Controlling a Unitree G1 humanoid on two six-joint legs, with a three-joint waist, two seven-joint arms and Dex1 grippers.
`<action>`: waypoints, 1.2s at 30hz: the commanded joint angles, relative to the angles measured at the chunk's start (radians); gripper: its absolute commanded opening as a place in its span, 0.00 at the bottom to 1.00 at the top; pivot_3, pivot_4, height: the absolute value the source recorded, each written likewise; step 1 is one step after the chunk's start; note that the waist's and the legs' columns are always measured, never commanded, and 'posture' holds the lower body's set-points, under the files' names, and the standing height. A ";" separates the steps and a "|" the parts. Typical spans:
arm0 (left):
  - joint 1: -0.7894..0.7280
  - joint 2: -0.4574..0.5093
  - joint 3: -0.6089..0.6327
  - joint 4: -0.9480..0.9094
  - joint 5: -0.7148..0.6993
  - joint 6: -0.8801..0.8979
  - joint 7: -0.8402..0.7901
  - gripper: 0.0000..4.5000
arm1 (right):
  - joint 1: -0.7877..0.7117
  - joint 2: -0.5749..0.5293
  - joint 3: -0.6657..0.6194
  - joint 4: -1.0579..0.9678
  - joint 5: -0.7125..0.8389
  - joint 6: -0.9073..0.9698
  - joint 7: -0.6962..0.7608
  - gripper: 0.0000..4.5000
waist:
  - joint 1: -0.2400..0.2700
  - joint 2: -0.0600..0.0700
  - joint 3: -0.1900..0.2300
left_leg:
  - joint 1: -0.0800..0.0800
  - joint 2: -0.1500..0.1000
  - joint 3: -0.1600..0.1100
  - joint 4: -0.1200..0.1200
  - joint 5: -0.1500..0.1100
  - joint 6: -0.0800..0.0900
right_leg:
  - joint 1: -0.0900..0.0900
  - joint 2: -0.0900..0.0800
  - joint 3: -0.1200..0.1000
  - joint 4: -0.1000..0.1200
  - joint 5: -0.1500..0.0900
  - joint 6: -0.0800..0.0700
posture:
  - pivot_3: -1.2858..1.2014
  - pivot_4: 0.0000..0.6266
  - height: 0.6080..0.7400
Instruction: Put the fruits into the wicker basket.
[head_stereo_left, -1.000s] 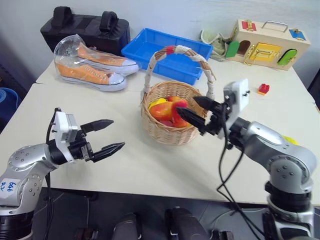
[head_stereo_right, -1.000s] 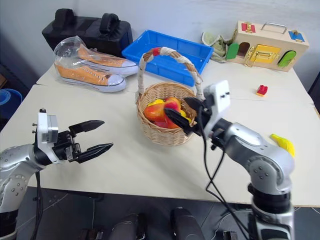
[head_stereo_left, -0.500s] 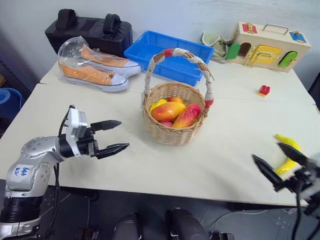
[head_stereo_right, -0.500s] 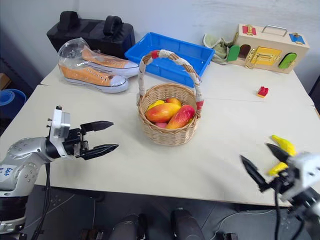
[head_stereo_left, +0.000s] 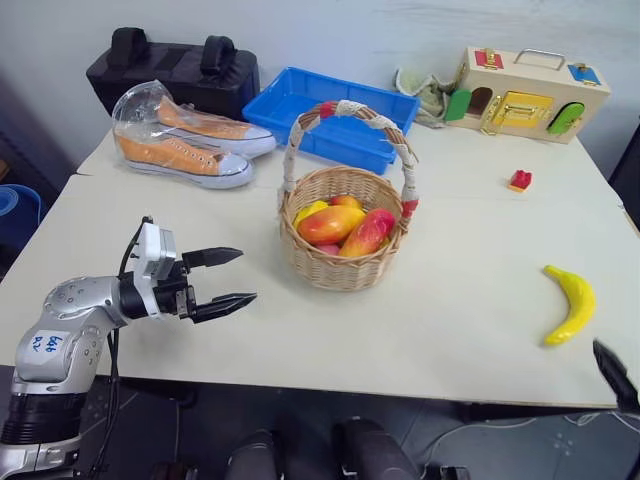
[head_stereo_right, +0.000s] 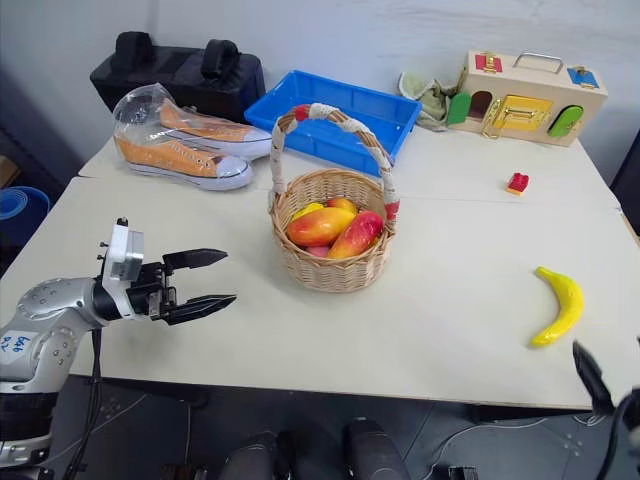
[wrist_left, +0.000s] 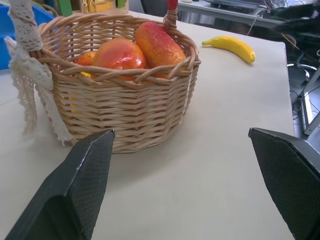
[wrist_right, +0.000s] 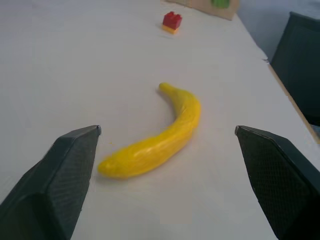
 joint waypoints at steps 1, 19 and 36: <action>0.019 -0.002 0.044 -0.061 -0.035 0.010 0.022 1.00 | -0.119 -0.147 -0.005 0.079 0.085 0.277 -0.079 1.00 | 0.003 0.001 0.000 | 0.000 0.000 -0.001 0.000 0.000 0.000 | 0.000 0.001 -0.001 0.000 0.000 0.000 | 0.52 0.24 1.00; 0.139 -0.001 0.100 -0.207 -0.078 0.057 0.090 1.00 | -0.741 -0.550 0.586 0.733 -0.135 0.780 0.114 0.59 | 0.015 0.006 0.004 | -0.003 0.001 0.000 0.002 0.000 -0.002 | -0.002 0.002 0.002 -0.002 -0.002 0.003 | 0.52 0.24 1.00; 0.089 -0.037 0.090 -0.146 -0.073 0.034 0.086 1.00 | -0.658 -0.432 0.514 -0.207 0.224 0.697 0.358 0.13 | 0.003 0.007 0.005 | -0.002 0.003 -0.003 0.001 0.000 -0.005 | -0.001 0.005 0.000 -0.001 -0.003 0.003 | 0.52 0.24 1.00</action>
